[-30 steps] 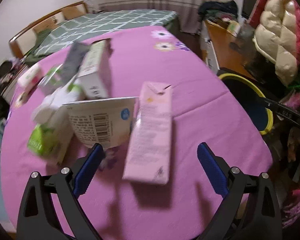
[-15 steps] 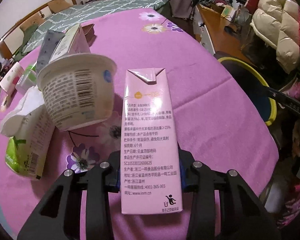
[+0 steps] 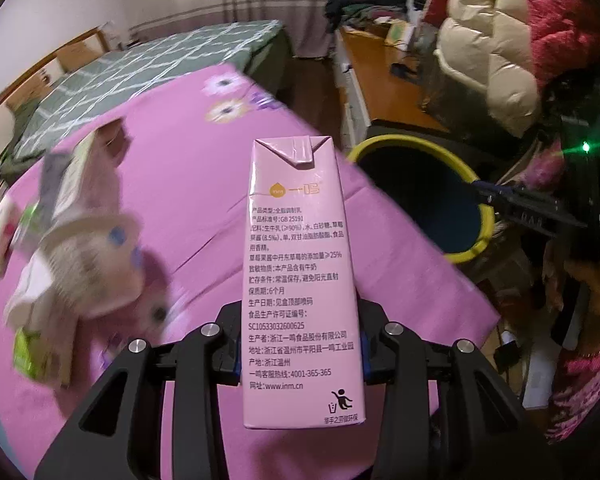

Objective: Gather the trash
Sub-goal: 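Carry the pink carton over the bin and open the left gripper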

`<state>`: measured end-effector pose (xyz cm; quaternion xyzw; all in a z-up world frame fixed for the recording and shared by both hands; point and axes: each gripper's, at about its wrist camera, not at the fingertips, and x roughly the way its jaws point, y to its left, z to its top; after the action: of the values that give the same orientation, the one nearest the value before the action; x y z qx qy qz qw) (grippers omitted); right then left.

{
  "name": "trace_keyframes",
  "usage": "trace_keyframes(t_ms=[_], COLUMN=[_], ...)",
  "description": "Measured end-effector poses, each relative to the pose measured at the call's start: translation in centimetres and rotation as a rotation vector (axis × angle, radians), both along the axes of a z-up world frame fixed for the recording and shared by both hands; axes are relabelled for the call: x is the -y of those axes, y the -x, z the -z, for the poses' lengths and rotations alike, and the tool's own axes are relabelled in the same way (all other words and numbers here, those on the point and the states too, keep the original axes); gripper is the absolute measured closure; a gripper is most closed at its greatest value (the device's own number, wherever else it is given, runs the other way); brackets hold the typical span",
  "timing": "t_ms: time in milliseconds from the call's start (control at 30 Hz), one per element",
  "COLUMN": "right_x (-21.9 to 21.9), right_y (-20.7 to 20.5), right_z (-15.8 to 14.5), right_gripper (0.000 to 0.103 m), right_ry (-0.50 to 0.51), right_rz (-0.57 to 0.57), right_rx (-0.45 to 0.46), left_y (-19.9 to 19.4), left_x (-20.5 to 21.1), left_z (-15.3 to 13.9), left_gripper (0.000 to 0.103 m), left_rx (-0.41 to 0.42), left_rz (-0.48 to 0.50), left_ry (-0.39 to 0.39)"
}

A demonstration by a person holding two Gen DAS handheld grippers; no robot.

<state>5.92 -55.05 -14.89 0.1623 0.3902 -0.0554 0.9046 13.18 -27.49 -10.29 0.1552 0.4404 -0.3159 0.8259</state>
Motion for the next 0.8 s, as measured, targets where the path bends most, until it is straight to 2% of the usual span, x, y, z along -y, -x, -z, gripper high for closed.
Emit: trace_keyframes(t_ms=[200, 433, 633, 800], right_x=[1.9, 4.4, 6.3, 7.1], right_y=[2.2, 3.9, 4.9, 5.1], right_z=[-0.1, 0.4, 1.3, 2.1], right_gripper=[0.072, 0.068, 0.065, 0.064], right_ry=[0.048, 0.055, 0.050, 0.035], right_rz=[0.070, 0.136, 0.170, 0.183], right_rx=[-0.004, -0.015, -0.031, -0.041], left_y=[-0.6, -2.1, -3.5, -4.6], left_x=[5.9, 14.9, 20.1, 22.2], left_z=[-0.5, 1.2, 3.8, 5.8], left_gripper=[0.064, 0.064, 0.064, 0.063], left_rx=[0.011, -0.044, -0.075, -0.103], left_rz=[0.107, 0.208, 0.227, 0.216], left_ry=[0.019, 0.024, -0.011, -0.046])
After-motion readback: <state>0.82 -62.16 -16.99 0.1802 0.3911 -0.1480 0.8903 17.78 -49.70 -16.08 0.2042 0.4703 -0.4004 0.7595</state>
